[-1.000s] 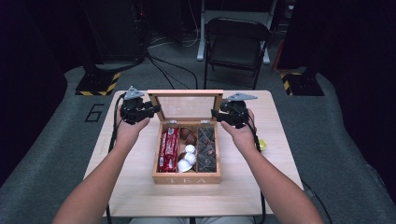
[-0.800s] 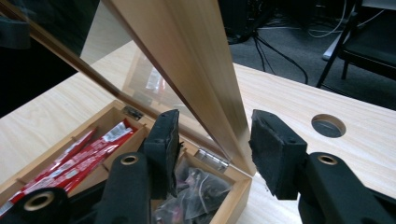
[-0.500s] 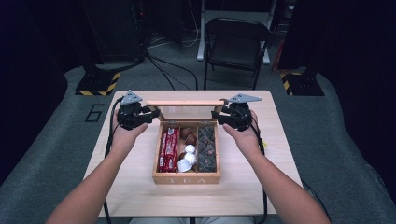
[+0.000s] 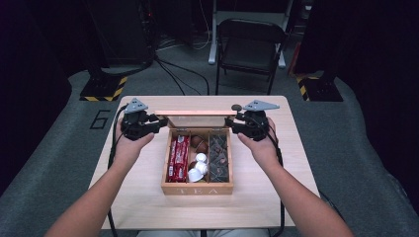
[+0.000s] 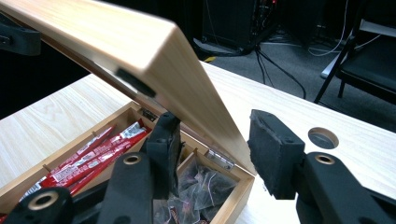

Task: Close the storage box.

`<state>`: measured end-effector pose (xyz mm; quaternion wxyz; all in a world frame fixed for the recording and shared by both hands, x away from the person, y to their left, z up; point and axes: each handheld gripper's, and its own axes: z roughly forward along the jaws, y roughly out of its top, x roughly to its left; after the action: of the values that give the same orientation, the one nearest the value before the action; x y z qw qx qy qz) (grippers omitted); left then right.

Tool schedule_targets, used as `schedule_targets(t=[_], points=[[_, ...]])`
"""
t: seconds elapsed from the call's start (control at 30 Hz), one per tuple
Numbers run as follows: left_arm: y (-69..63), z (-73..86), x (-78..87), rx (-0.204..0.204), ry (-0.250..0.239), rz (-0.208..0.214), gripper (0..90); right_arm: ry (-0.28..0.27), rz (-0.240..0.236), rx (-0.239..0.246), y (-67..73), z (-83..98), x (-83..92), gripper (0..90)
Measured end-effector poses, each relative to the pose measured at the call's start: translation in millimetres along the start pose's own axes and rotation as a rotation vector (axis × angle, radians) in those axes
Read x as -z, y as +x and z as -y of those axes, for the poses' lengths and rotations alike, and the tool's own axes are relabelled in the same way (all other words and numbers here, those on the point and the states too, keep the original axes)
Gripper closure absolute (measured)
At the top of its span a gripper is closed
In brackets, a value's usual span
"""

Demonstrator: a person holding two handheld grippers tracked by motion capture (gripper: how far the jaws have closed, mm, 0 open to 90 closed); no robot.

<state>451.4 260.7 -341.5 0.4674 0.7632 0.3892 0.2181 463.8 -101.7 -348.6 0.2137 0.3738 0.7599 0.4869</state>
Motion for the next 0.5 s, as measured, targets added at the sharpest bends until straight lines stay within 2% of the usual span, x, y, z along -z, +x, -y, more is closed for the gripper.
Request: schedule_targets(t=[0.07, 0.23, 0.4, 0.5], points=[[-1.2, 0.8, 1.5, 0.001, -0.005, 0.0, 59.8, -0.014, 0.01, 0.019, 2.4, 0.2, 3.1, 53.7], [-3.3, 3.3, 3.1, -0.001, -0.003, 0.0, 59.7, -0.031, -0.002, 0.027, 6.5, -0.3, 10.9, 53.7], [-4.4, 6.0, 5.5, 0.01, 0.002, 0.013, 58.8, -0.022, -0.019, 0.022, 9.6, 0.7, 15.6, 54.3], [-6.2, 7.1, 8.1, -0.002, 0.003, 0.018, 58.5, -0.012, -0.037, 0.008, 9.7, 1.4, 17.1, 54.6]])
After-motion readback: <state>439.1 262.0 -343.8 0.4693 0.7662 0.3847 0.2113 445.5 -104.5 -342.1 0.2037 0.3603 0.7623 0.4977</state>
